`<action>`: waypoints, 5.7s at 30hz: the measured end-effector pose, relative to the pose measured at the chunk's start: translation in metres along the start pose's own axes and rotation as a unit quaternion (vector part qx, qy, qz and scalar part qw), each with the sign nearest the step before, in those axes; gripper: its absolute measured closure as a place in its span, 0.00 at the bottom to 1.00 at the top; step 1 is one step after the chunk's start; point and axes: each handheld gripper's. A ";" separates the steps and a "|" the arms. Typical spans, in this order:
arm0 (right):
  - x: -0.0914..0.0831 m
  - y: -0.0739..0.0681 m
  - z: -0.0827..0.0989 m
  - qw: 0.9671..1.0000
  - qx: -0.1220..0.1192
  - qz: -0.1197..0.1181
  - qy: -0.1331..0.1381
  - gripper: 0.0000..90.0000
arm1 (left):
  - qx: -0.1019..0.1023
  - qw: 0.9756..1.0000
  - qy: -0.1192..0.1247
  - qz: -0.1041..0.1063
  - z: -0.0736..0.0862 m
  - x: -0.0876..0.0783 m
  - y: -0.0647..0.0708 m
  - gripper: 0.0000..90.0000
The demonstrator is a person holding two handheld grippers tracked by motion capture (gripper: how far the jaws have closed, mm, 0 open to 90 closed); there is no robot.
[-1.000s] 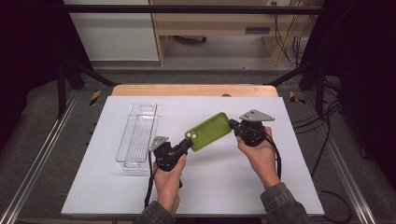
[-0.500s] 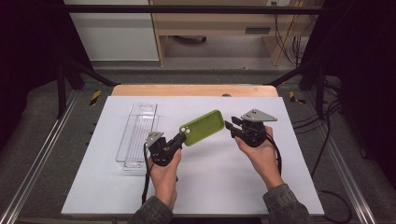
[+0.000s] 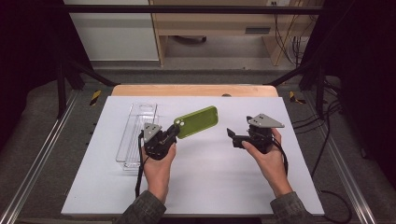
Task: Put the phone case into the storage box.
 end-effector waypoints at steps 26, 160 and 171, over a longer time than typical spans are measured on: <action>-0.027 0.013 0.070 0.996 -0.011 0.032 0.082 0.12 | 0.163 0.984 -0.016 -0.070 -0.053 -0.034 -0.061 0.89; -0.045 0.022 0.110 0.989 0.010 0.008 0.147 0.04 | 0.603 0.708 -0.298 -0.214 -0.137 0.023 -0.100 0.89; -0.045 0.022 0.110 0.989 0.011 0.007 0.148 0.04 | 0.612 0.700 -0.300 -0.212 -0.135 0.028 -0.101 0.89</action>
Point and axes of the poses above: each handheld gripper's, and its own axes: x roughly forward along the jaws, z roughly out of its underside, y roughly to its right, and after that the axes turned 12 degrees about -y, right-handed
